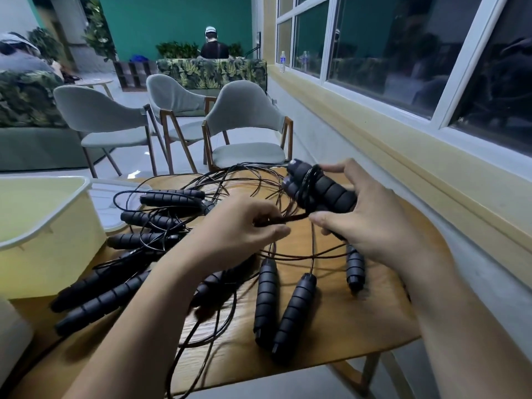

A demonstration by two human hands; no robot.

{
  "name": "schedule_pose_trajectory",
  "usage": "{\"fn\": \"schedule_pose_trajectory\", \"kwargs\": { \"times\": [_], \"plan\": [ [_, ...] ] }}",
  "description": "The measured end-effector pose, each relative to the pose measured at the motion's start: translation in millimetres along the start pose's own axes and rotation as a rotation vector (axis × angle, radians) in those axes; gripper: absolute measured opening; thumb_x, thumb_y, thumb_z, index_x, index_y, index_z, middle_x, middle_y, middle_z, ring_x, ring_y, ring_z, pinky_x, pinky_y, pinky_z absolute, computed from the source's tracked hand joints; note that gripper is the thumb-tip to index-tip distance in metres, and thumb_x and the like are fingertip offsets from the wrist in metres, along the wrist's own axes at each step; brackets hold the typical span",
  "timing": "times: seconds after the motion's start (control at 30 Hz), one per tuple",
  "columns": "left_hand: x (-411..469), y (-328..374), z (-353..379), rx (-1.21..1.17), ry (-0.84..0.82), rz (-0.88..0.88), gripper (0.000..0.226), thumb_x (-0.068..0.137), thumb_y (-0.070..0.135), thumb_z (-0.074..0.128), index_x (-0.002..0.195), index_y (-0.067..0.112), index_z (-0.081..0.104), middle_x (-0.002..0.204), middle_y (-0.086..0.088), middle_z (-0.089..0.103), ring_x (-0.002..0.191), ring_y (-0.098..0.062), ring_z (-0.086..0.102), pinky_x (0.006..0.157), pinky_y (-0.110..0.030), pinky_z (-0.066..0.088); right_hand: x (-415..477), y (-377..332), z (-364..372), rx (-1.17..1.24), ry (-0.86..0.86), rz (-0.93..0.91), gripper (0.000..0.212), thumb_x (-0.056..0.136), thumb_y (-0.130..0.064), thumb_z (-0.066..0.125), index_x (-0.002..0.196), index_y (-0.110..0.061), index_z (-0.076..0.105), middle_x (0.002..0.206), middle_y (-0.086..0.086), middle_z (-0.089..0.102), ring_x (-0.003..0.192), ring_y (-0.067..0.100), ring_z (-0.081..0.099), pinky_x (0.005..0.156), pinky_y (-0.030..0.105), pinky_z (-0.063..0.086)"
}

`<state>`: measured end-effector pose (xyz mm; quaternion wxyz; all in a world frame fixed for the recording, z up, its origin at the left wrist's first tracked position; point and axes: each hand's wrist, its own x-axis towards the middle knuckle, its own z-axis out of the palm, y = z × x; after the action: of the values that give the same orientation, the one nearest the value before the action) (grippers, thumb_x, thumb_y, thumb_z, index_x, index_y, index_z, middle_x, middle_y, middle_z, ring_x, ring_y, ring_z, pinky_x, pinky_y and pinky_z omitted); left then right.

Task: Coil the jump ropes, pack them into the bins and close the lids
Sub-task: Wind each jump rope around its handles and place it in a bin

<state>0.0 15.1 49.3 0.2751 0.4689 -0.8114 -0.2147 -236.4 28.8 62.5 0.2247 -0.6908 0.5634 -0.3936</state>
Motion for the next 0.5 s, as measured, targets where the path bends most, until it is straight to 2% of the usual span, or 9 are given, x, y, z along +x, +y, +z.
{"fn": "schedule_pose_trajectory", "kwargs": {
  "times": [0.1,0.17,0.27,0.33,0.43,0.5],
  "plan": [
    [-6.0,0.9,-9.7,0.018,0.033,0.029,0.016,0.092,0.044,0.077,0.092,0.029,0.080,0.082,0.007,0.076,0.077,-0.012,0.070,0.075,-0.045,0.059,-4.0,-2.4,-10.5,-0.141,-0.127,0.037,0.068,0.081,-0.020,0.090,0.129,-0.055,0.056,0.093,-0.010,0.079,0.069,0.005,0.077,0.075,0.027,0.059],
    [-9.9,3.2,-14.2,-0.040,0.077,0.047,0.012,0.089,0.043,0.080,0.091,0.031,0.082,0.084,0.010,0.077,0.079,-0.008,0.071,0.077,-0.044,0.060,-7.6,-3.9,-20.1,-0.123,-0.235,0.058,0.067,0.080,-0.017,0.091,0.126,-0.055,0.059,0.088,-0.006,0.080,0.070,0.009,0.078,0.071,0.028,0.060],
    [-11.5,9.6,-11.7,-0.145,0.102,0.076,0.007,0.087,0.036,0.085,0.088,0.029,0.082,0.081,0.008,0.077,0.078,-0.012,0.072,0.076,-0.043,0.058,-13.3,-9.6,-32.1,-0.062,-0.419,0.080,0.065,0.081,-0.012,0.092,0.125,-0.052,0.063,0.088,-0.005,0.080,0.070,0.016,0.078,0.057,0.022,0.056],
    [-9.8,13.2,-7.5,-0.194,0.102,0.097,0.006,0.085,0.031,0.087,0.086,0.028,0.082,0.079,0.006,0.076,0.075,-0.013,0.071,0.073,-0.041,0.058,-15.0,-12.7,-35.9,-0.030,-0.540,0.082,0.065,0.083,-0.009,0.091,0.128,-0.048,0.064,0.093,-0.004,0.080,0.072,0.020,0.079,0.057,0.020,0.055],
    [-8.1,17.9,-2.6,-0.321,0.093,0.141,0.012,0.080,0.025,0.090,0.086,0.019,0.081,0.075,0.002,0.074,0.068,-0.013,0.065,0.064,-0.032,0.052,-15.2,-14.2,-36.8,0.041,-0.700,0.087,0.064,0.086,-0.007,0.089,0.130,-0.045,0.061,0.091,0.002,0.081,0.072,0.021,0.079,0.054,0.024,0.054],
    [-9.0,20.8,-0.7,-0.393,0.080,0.168,0.018,0.077,0.024,0.089,0.085,0.011,0.080,0.073,0.000,0.072,0.066,-0.009,0.061,0.061,-0.026,0.048,-15.5,-14.6,-34.4,0.077,-0.771,0.069,0.061,0.088,-0.007,0.088,0.129,-0.042,0.059,0.091,0.006,0.081,0.072,0.022,0.078,0.054,0.032,0.054]
  ]
}}
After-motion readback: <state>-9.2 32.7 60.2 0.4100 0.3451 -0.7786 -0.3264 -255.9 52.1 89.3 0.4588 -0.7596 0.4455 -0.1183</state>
